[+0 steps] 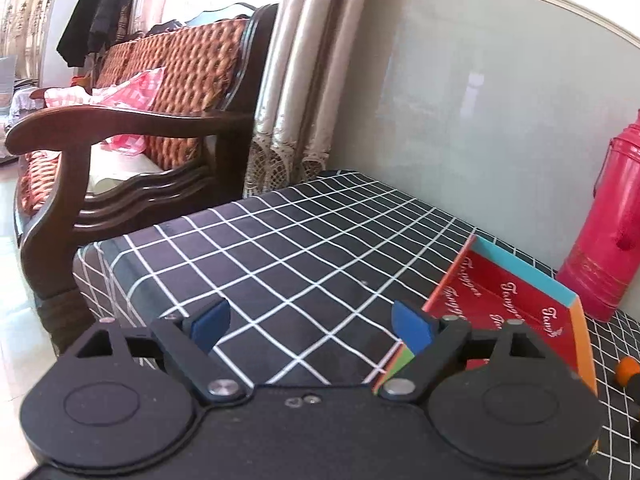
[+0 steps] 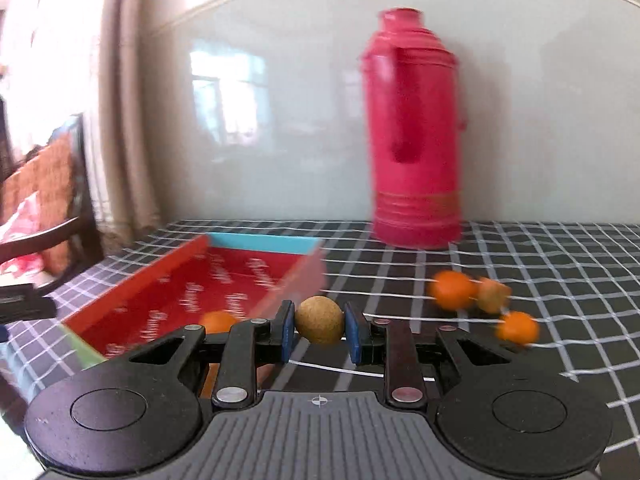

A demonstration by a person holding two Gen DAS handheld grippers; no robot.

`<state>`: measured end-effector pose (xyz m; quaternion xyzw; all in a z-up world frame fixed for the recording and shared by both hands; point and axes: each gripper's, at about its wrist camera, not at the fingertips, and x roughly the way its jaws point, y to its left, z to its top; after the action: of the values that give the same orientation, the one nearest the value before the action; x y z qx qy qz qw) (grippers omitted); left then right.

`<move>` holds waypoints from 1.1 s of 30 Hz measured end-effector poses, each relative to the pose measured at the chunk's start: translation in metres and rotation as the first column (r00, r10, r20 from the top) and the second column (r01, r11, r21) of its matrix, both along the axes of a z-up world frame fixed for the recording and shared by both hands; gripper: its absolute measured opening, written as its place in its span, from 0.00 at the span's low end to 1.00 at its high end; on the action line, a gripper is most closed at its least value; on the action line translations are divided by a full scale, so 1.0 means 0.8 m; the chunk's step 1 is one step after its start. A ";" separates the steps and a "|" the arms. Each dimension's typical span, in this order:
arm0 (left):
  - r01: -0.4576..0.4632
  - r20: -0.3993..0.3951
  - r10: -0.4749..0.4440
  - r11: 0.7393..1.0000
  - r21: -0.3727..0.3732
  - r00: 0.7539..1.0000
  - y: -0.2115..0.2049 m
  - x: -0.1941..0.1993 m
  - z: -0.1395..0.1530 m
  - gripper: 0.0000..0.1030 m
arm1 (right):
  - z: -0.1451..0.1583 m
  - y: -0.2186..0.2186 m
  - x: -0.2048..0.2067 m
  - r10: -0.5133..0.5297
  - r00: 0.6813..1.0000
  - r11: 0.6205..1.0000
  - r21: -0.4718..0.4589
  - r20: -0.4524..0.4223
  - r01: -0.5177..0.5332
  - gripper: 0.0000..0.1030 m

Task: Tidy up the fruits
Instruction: 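Grasp the brown round fruit with the right gripper and drop it into the box, then reach the left gripper to the dark mangosteen and close on it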

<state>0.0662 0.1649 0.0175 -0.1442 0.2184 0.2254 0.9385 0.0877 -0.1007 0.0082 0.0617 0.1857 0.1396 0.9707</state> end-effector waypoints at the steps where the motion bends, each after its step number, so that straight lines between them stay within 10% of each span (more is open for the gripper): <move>1: -0.004 -0.001 0.004 1.000 0.000 1.000 0.002 -0.002 0.000 0.79 | 0.000 0.009 0.001 0.019 1.000 1.000 -0.006 0.002 -0.019 0.26; 14: -0.037 -0.010 0.037 0.999 -0.005 0.999 0.028 -0.013 -0.002 0.79 | -0.013 0.093 0.002 0.133 0.991 0.986 -0.102 -0.021 -0.134 0.30; 18: -0.043 -0.004 0.043 0.999 -0.013 0.999 0.029 -0.013 -0.001 0.79 | -0.004 0.086 -0.013 0.068 0.994 0.994 -0.093 0.085 -0.060 0.95; 33: 0.012 0.003 -0.012 1.000 0.006 1.000 -0.002 -0.004 0.001 0.80 | 0.013 0.043 -0.037 -0.141 0.959 0.974 -0.140 0.247 0.180 1.00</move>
<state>0.0629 0.1635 0.0183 -0.1405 0.2173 0.2203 0.9405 0.0581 -0.0663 0.0183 -0.0189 0.0741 0.0511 0.9958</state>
